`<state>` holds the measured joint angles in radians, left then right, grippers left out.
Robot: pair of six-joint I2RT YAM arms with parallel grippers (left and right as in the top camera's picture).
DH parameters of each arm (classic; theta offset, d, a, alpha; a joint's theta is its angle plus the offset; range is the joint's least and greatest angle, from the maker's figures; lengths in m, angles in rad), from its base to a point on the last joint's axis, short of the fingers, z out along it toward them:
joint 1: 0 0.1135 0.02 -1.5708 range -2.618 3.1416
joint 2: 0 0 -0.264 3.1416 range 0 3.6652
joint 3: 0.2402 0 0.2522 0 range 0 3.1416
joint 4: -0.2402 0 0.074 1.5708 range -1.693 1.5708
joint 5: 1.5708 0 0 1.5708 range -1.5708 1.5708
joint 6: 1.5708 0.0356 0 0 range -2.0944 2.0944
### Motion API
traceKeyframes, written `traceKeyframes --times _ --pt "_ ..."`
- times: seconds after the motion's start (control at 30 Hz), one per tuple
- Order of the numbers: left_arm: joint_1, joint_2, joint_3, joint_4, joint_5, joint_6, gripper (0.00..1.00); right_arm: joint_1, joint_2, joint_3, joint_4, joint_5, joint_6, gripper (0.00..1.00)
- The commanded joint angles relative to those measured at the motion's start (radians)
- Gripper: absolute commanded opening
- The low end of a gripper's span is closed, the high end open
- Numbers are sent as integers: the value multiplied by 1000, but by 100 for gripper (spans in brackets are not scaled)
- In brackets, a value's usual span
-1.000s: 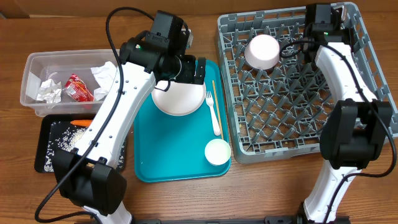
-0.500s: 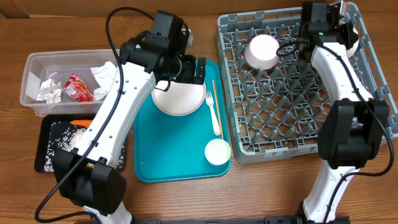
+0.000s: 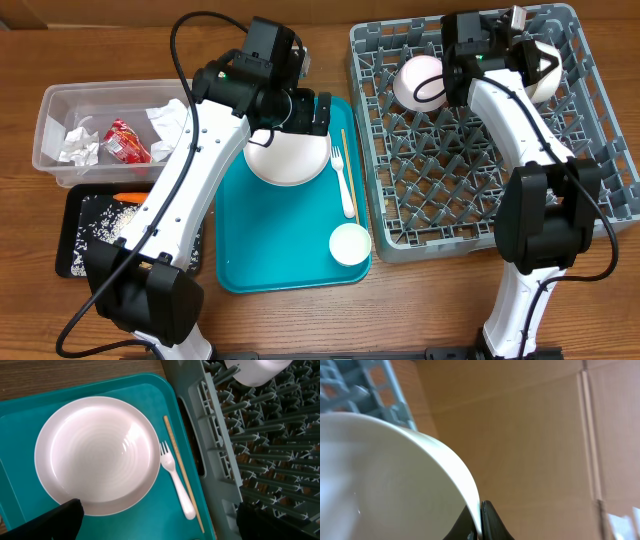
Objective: Sort waste into correct bins and load items into the dishwasher
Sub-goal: 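Lower the white bowl between the rack pegs with the right gripper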
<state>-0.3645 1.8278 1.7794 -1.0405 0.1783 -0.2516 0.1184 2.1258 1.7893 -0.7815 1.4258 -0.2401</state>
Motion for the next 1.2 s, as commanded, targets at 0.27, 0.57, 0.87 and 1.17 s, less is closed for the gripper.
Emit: traceKeyframes --times 0.27,0.57,0.87,1.17 --pt "0 -24 29 0 -10 13 100 24 9 -3 -219 57 194 4" --pt "0 -24 29 0 -10 13 100 27 9 -4 -373 -14 349 4" --pt "0 -24 29 0 -10 13 100 31 9 -3 -470 -14 375 4" --pt "0 -24 29 0 -10 13 100 26 9 -4 -503 -14 376 4"
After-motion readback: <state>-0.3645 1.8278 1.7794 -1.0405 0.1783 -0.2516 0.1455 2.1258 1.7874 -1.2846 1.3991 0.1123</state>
